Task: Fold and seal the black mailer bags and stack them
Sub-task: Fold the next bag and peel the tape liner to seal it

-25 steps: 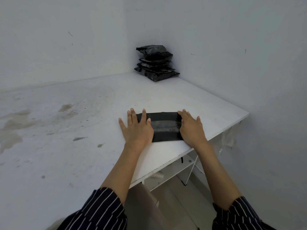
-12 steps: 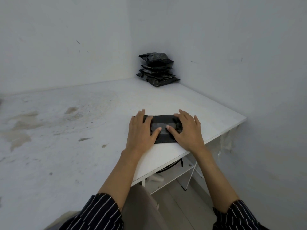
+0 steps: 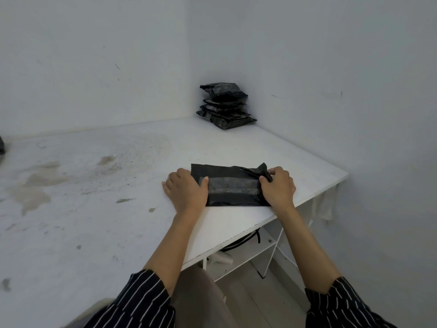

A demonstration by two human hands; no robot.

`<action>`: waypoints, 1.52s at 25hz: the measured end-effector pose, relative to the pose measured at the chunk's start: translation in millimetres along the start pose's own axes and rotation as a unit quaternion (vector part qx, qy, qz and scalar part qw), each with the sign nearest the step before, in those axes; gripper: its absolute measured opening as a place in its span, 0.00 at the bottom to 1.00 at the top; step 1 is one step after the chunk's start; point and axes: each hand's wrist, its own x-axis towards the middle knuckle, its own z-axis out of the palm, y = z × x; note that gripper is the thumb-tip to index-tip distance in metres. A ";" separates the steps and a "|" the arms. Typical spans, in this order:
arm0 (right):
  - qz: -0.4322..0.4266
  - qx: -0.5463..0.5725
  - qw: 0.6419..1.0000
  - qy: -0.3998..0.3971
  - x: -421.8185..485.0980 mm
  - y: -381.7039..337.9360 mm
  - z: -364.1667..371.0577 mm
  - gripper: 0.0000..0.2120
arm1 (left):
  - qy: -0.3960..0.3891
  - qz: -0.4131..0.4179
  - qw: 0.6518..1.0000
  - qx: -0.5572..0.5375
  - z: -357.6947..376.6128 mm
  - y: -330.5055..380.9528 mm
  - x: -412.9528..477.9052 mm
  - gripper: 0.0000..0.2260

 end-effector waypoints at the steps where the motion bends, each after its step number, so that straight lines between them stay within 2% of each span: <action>1: 0.008 0.066 0.998 -0.019 1.6 -0.7 -2.1 0.10 | 0.009 -0.002 0.998 -0.059 -2.5 0.0 1.6 0.18; 3: 0.031 0.202 0.977 -0.055 3.9 -6.7 -4.9 0.05 | -0.007 0.008 0.984 -0.178 -8.7 -0.4 5.5 0.13; 5: 0.060 0.260 0.961 -0.067 11.7 -16.9 -5.8 0.04 | -0.055 0.001 0.965 -0.257 -15.6 -1.0 12.8 0.12; 8: 0.116 0.339 0.928 -0.100 30.0 -38.7 -8.5 0.06 | -0.098 -0.076 0.931 -0.343 -23.5 -5.0 35.4 0.13; 11: 0.170 0.392 0.873 -0.234 49.5 -61.1 -8.1 0.05 | -0.061 -0.145 0.899 -0.409 -33.3 -6.0 67.9 0.14; 13: 0.184 0.404 0.844 -0.302 61.0 -74.4 1.9 0.03 | -0.043 -0.156 0.891 -0.424 -39.3 -3.9 90.5 0.16; 15: 0.175 0.413 0.839 -0.307 75.6 -88.9 17.7 0.06 | -0.048 -0.166 0.879 -0.444 -43.1 -1.4 112.1 0.18; 17: 0.167 0.427 0.843 -0.282 92.1 -101.9 35.1 0.07 | -0.085 -0.201 0.848 -0.483 -44.4 -1.3 132.8 0.18; 20: 0.201 0.464 0.825 -0.251 121.6 -115.1 64.4 0.06 | -0.114 -0.244 0.791 -0.549 -40.4 -4.9 167.0 0.11; 22: 0.222 0.476 0.816 -0.241 139.5 -121.6 84.1 0.06 | -0.107 -0.256 0.776 -0.567 -31.6 -8.0 191.6 0.10; 25: 0.220 0.479 0.822 -0.213 170.8 -130.7 115.4 0.10 | -0.082 -0.270 0.795 -0.537 -8.8 -12.6 233.2 0.19; 27: 0.209 0.478 0.830 -0.197 193.8 -136.6 135.7 0.14 | -0.070 -0.274 0.813 -0.509 8.2 -16.9 258.0 0.19; 33: 0.170 0.403 0.878 -0.194 256.1 -151.7 191.6 0.12 | -0.036 -0.253 0.877 -0.407 49.0 -34.8 304.1 0.19; 35: 0.142 0.363 0.903 -0.179 271.0 -155.7 212.5 0.10 | -0.033 -0.222 0.898 -0.378 56.8 -39.3 310.3 0.19; 38: 0.074 0.254 0.956 -0.128 283.8 -158.1 235.2 0.18 | -0.024 -0.148 0.950 -0.275 65.8 -43.2 315.7 0.17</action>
